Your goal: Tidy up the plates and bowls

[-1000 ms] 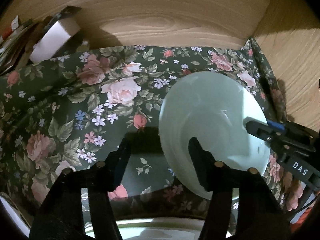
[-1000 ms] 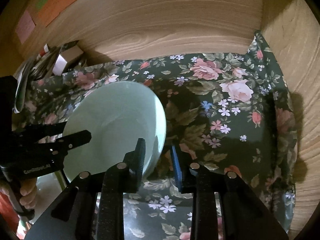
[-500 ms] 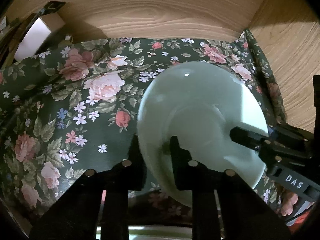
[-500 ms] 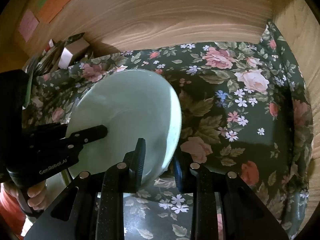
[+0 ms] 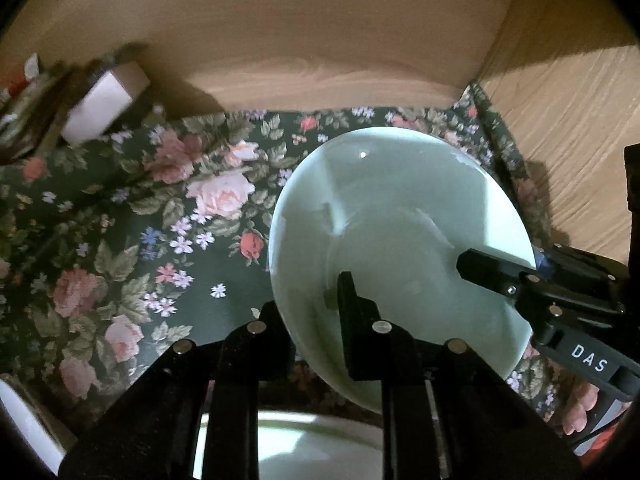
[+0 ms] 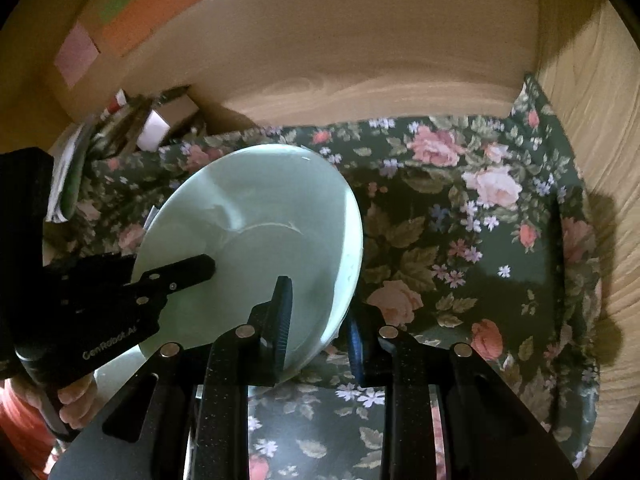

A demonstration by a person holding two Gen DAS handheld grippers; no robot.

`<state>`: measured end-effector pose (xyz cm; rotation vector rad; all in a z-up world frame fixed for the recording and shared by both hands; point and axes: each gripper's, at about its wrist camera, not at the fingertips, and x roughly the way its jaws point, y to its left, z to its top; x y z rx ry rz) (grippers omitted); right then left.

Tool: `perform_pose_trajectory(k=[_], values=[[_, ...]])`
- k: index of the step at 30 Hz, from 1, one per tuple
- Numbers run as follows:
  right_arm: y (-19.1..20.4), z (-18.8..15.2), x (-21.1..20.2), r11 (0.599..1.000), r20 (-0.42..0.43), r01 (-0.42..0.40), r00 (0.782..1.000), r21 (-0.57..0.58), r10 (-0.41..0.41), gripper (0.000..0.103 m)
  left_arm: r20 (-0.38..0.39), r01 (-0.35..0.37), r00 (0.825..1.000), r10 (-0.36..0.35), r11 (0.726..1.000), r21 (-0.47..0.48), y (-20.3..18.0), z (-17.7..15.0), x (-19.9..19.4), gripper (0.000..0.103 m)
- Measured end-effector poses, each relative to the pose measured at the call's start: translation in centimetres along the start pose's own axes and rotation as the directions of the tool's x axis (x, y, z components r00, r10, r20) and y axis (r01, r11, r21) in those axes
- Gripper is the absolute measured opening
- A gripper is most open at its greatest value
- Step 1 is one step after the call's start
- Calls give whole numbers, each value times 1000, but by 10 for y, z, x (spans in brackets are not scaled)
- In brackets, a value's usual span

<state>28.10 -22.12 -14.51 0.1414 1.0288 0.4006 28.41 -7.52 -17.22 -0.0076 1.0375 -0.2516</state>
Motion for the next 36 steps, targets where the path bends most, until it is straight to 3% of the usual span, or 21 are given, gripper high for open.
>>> perform_pose_trajectory(k=[13, 36], values=[[45, 2, -34, 997, 86, -19, 996, -77, 26, 22, 105, -9, 994, 13, 999, -35, 22, -12, -66, 18], [143, -15, -38, 970, 80, -105, 989, -221, 125, 23, 184, -83, 977, 108, 987, -138, 85, -66, -144, 18]])
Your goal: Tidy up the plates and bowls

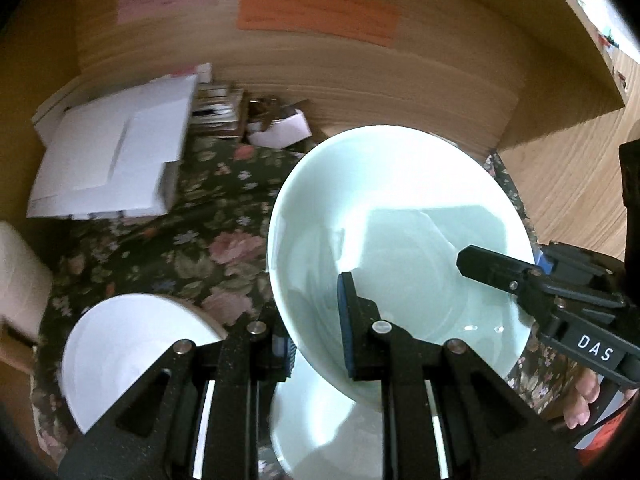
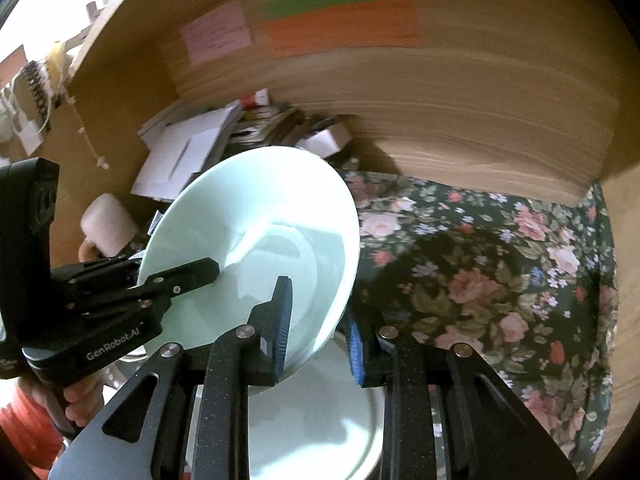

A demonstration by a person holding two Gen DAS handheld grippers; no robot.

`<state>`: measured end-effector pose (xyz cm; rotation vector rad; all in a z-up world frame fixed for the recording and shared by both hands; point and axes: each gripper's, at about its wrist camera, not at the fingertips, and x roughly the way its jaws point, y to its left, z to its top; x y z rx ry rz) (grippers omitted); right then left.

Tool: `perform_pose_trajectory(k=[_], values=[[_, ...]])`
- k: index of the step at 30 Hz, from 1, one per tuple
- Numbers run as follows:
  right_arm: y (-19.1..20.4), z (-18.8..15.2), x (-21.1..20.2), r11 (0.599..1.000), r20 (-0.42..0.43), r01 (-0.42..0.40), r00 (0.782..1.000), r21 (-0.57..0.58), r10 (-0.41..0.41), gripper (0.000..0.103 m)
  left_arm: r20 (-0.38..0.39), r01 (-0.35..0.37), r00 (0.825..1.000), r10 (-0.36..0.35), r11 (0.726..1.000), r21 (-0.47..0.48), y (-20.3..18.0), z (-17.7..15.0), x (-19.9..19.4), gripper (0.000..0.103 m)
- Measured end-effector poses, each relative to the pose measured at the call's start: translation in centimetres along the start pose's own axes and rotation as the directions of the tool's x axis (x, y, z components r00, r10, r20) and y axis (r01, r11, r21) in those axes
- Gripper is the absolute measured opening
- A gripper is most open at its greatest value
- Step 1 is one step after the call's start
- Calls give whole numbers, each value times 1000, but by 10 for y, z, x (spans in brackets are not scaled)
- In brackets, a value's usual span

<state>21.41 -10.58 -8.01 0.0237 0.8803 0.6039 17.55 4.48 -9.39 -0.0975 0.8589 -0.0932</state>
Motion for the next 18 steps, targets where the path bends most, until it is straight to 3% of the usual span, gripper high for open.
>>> perform_pose_trajectory(k=[18], values=[[76, -4, 25, 990, -33, -120, 992, -72, 118, 23, 21, -86, 996, 88, 991, -102, 71, -40, -48, 18]])
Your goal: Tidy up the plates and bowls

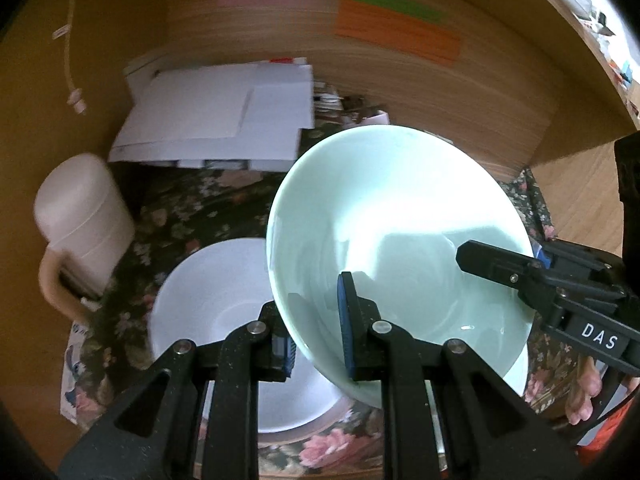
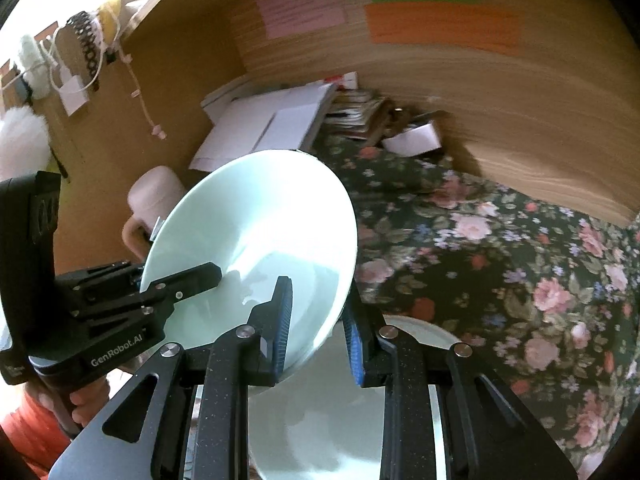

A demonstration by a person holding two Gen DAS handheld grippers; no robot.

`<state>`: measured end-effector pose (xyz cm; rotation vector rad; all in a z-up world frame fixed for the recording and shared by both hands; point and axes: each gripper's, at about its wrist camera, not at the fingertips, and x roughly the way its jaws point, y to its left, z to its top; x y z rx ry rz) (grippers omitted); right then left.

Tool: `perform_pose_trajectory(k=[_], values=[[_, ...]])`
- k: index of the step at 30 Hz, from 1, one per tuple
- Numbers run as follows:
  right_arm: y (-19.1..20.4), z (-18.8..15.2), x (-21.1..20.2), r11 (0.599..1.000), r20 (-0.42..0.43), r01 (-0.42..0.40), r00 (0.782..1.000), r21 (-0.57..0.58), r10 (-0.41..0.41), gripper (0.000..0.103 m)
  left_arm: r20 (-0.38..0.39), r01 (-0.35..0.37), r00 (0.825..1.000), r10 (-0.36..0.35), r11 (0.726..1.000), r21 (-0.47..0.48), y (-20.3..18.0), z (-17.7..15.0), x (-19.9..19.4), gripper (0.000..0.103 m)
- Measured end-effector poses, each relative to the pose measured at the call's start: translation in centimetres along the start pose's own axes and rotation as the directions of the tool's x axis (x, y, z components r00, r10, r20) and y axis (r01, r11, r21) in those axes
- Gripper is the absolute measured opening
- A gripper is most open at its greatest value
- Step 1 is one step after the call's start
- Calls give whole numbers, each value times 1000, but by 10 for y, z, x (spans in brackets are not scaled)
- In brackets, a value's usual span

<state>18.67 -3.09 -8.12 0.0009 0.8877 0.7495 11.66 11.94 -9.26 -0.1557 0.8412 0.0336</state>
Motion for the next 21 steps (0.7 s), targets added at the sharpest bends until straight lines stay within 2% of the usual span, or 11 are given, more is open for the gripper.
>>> perform_pose_trajectory(k=[11, 21], values=[[30, -3, 38, 997, -71, -73, 995, -28, 70, 23, -19, -46, 999, 45, 995, -84, 47, -19, -5, 18], [40, -15, 69, 994, -136, -109, 985, -20, 105, 23, -58, -67, 997, 59, 989, -136, 68, -31, 2, 18]])
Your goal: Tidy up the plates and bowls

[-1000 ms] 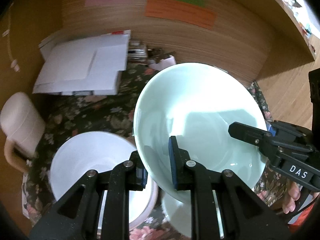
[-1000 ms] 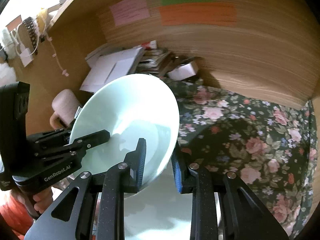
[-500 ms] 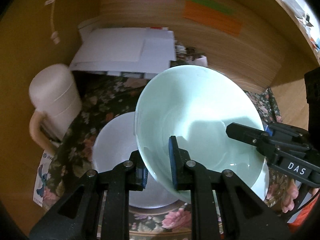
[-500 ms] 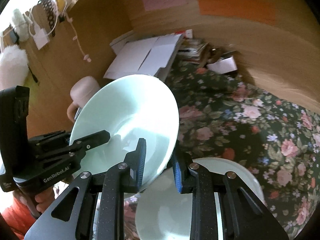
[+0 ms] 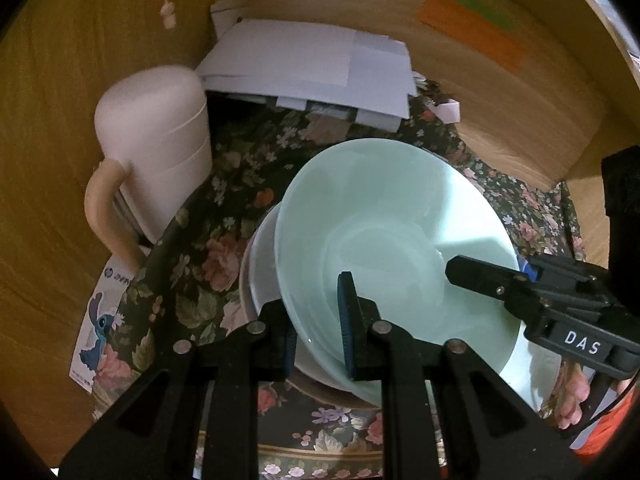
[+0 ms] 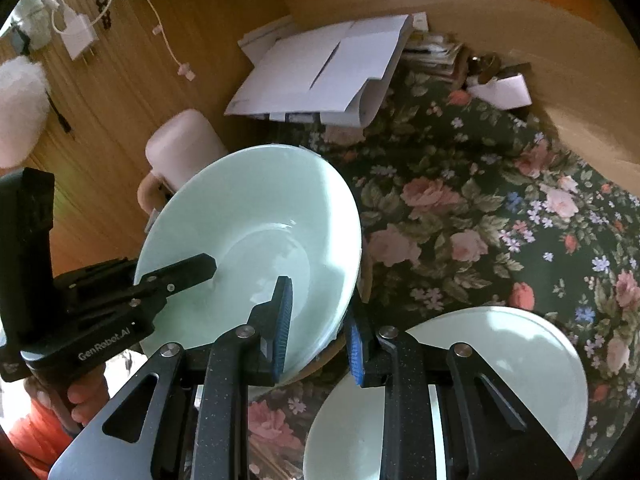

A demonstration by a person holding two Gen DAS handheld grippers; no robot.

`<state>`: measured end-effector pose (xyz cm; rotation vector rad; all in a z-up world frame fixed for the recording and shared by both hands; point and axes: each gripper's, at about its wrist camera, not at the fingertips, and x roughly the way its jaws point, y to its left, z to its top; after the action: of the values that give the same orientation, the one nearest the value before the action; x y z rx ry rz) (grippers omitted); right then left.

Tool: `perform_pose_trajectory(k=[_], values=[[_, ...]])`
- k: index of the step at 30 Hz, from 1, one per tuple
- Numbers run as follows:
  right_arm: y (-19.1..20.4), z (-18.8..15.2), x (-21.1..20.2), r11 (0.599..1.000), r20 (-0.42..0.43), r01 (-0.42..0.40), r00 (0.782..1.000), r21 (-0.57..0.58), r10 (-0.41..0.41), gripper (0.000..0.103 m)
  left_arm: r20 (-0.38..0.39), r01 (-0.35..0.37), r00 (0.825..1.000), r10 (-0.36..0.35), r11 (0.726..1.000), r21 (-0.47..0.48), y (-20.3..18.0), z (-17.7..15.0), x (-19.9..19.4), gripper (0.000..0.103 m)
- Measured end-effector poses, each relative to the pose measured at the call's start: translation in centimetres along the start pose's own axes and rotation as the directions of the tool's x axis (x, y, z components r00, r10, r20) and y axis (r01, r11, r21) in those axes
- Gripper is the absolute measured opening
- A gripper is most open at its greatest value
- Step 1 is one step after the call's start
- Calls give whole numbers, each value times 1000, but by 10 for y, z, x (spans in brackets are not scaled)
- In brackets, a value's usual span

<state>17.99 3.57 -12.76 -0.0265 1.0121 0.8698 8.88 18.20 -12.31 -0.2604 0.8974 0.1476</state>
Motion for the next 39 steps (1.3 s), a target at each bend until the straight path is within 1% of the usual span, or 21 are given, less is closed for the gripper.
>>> perform_pose_trajectory(k=[6, 9, 12, 19, 21, 24, 27, 30, 32, 34, 38, 39], values=[[2, -2, 8, 1000, -20, -3, 1000, -9, 3, 23, 4, -13, 1000, 13, 1000, -4, 6, -2, 2, 18], [3, -1, 7, 1000, -16, 8, 1000, -20, -9, 24, 17, -34, 999, 34, 999, 0, 7, -2, 2, 18], [5, -2, 6, 999, -9, 31, 999, -37, -32, 25, 12, -36, 999, 36, 999, -3, 9, -1, 5, 18], [-1, -1, 2, 999, -4, 26, 1000, -29, -26, 26, 34, -81, 996, 80, 996, 41, 2, -3, 8, 18], [-3, -1, 0, 1000, 3, 21, 1000, -23, -21, 26, 35, -84, 996, 83, 996, 44, 1, -2, 9, 18], [0, -2, -4, 998, 23, 46, 999, -52, -45, 26, 39, -87, 996, 85, 995, 48, 2, -1, 9, 18], [1, -3, -3, 997, 19, 46, 999, -57, -45, 26, 30, -91, 996, 89, 993, 70, 1, 1, 10, 20], [-1, -3, -1, 998, 15, 43, 999, -49, -43, 26, 15, -74, 997, 73, 994, 85, 0, 4, 10, 28], [-2, -4, -2, 998, 16, 40, 999, -42, -39, 26, 14, -70, 998, 69, 993, 94, -4, 5, 9, 38], [-2, -3, -3, 999, 17, 35, 999, -38, -34, 28, 14, -68, 998, 67, 993, 100, -7, 6, 8, 44], [1, -3, -9, 998, 38, 43, 998, -34, -42, 41, 2, -73, 997, 73, 994, 85, -10, 8, 8, 48], [1, -3, -10, 998, 42, 44, 998, -34, -43, 43, -1, -72, 997, 72, 994, 78, -9, 9, 8, 48]])
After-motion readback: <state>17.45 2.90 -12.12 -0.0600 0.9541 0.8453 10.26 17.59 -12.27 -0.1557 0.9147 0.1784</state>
